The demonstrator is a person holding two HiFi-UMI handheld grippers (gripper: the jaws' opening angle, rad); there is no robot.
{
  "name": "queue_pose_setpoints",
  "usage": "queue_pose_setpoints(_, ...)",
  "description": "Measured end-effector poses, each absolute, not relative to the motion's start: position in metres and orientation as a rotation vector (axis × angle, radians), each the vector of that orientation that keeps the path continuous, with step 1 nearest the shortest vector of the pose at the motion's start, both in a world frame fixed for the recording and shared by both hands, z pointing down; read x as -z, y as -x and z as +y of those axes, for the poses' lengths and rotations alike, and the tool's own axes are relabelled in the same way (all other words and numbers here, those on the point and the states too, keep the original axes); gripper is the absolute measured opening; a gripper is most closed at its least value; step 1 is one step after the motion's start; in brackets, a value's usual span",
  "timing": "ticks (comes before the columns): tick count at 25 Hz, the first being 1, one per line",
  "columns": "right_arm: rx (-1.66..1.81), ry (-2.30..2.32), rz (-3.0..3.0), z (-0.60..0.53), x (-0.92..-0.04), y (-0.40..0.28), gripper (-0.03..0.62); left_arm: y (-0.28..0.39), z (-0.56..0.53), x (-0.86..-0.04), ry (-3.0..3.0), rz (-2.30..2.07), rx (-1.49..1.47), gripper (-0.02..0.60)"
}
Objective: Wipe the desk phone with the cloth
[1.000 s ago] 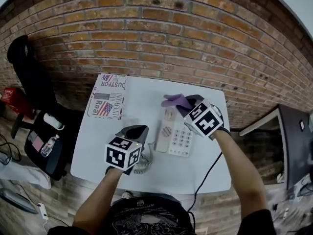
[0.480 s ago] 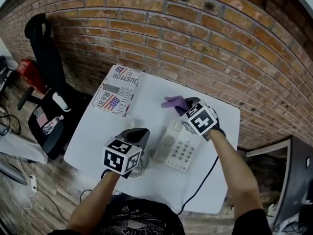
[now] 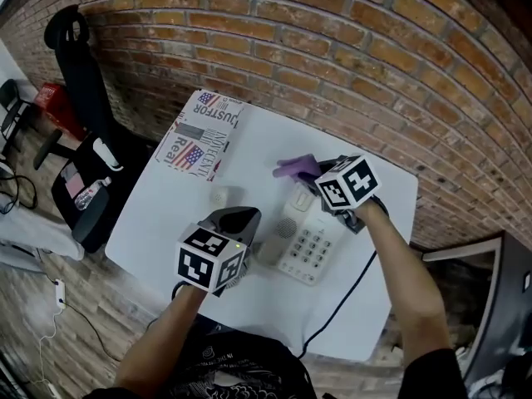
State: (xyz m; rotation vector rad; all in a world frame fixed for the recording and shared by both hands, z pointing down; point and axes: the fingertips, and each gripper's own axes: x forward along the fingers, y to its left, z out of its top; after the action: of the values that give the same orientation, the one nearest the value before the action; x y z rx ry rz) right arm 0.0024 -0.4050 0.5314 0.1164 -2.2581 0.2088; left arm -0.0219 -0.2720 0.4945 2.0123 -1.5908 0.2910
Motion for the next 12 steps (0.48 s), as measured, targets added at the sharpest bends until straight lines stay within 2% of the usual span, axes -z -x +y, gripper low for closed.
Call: queue_pose_setpoints(12, -0.251, -0.173, -2.243, -0.413, -0.53, -0.051, 0.046, -0.013, -0.288, -0.493, -2.079, -1.527, -0.326, 0.006)
